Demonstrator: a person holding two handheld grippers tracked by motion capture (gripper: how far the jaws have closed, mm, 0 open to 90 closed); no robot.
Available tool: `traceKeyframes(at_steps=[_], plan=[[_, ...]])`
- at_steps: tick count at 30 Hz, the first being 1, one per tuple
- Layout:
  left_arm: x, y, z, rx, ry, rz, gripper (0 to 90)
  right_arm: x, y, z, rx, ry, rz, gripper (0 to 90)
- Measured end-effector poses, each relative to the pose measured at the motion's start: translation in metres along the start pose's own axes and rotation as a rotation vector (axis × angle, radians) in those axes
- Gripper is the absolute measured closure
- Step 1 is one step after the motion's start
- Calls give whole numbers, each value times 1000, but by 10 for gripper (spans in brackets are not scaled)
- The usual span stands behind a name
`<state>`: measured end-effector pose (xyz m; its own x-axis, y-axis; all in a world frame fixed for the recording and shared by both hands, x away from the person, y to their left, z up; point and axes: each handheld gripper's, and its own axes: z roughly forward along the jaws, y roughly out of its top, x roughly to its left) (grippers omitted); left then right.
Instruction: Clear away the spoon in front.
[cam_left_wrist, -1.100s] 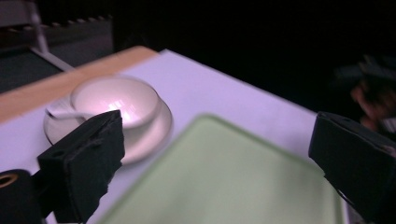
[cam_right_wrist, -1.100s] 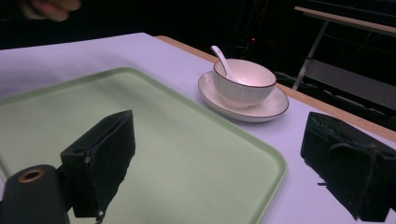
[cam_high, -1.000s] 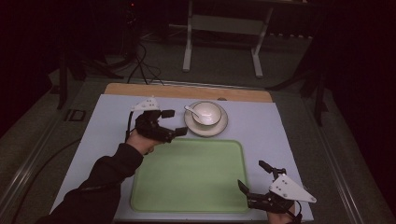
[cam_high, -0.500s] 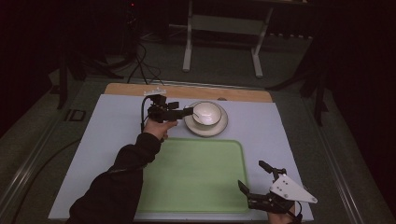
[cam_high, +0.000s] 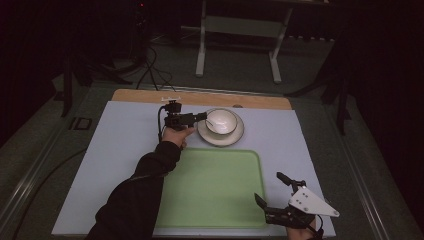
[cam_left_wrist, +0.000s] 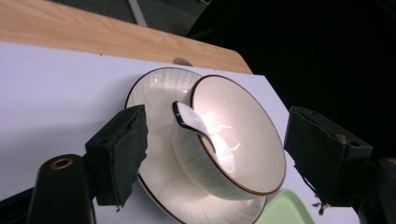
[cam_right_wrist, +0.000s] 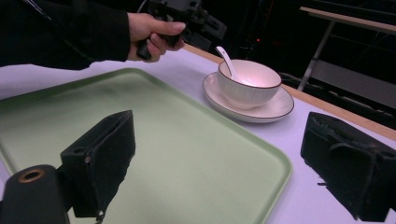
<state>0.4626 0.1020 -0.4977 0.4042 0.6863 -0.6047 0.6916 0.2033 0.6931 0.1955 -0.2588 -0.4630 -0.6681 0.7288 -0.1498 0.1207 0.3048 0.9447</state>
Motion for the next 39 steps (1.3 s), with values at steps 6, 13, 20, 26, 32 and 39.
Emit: traceKeyframes(at_steps=[6, 13, 20, 26, 32, 39], plan=[[7, -4, 13, -3, -3, -74, 370, 0, 0, 0, 1, 3, -1, 102], [16, -12, 26, -30, -60, -156, 561, -1, -1, 0, 0, 6, 9, 102], [18, -16, 32, -63, -78, -198, 719, -2, -1, 1, 4, 10, 12, 102], [18, -15, 29, -85, -84, -197, 791, -2, -2, 2, 8, 15, 11, 102], [10, -13, 27, -84, -117, -190, 833, -2, -2, 1, 6, 13, 11, 102], [-7, -6, 20, -83, -128, -146, 840, -2, -1, 0, -1, 8, 11, 102]])
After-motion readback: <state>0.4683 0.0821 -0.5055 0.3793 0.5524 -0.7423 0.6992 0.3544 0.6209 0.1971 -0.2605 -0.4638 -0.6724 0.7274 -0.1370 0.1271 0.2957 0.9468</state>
